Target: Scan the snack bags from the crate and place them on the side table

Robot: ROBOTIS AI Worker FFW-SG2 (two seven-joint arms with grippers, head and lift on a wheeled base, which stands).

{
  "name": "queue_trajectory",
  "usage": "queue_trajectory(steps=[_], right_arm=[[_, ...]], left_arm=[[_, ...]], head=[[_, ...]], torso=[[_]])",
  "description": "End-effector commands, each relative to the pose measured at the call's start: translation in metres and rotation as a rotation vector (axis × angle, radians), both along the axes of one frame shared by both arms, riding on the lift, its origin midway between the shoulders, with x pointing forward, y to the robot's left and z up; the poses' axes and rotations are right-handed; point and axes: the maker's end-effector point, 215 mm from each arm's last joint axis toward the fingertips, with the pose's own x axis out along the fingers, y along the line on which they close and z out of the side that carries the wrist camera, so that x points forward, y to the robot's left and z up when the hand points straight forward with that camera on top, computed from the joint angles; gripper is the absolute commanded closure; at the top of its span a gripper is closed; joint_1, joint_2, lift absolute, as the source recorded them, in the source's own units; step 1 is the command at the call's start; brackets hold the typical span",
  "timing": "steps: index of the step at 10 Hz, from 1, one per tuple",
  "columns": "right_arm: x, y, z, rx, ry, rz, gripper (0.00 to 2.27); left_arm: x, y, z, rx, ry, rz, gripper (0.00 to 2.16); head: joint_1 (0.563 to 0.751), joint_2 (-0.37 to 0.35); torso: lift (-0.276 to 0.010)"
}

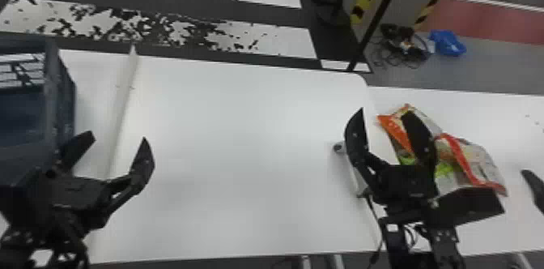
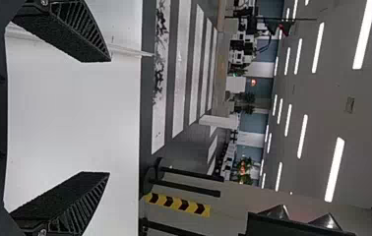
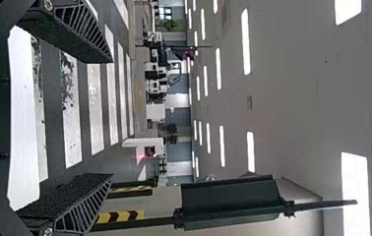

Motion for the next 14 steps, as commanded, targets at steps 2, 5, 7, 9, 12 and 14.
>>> queue_trajectory(steps=[2, 5, 7, 9, 12, 14], right_arm=[[-0.009, 0.069, -0.031, -0.046, 0.038, 0.079, 0.06], [-0.007, 0.077, -0.055, -0.057, 0.098, 0.088, 0.06], [-0.003, 0.071, -0.064, -0.066, 0.131, 0.078, 0.06], [-0.002, 0.07, -0.065, -0.066, 0.135, 0.073, 0.06], [0.0, 0.068, -0.063, -0.062, 0.13, 0.067, 0.06], [-0.001, 0.069, -0.064, -0.06, 0.132, 0.068, 0.06]], left_arm=[[-0.001, 0.002, -0.005, 0.001, -0.005, 0.012, 0.04], [-0.003, 0.009, 0.003, 0.007, -0.04, 0.034, 0.04], [-0.002, 0.013, 0.013, 0.007, -0.069, 0.04, 0.04], [-0.002, 0.012, 0.02, 0.003, -0.091, 0.04, 0.04], [-0.002, 0.012, 0.02, 0.001, -0.091, 0.039, 0.05], [-0.002, 0.012, 0.022, 0.0, -0.097, 0.04, 0.05]], head=[[0.695, -0.106], [0.695, -0.036], [0.695, -0.028], [0.695, -0.029], [0.695, -0.034], [0.695, -0.034]], torso=[[-0.081], [-0.081], [-0.081], [-0.081], [-0.081], [-0.081]])
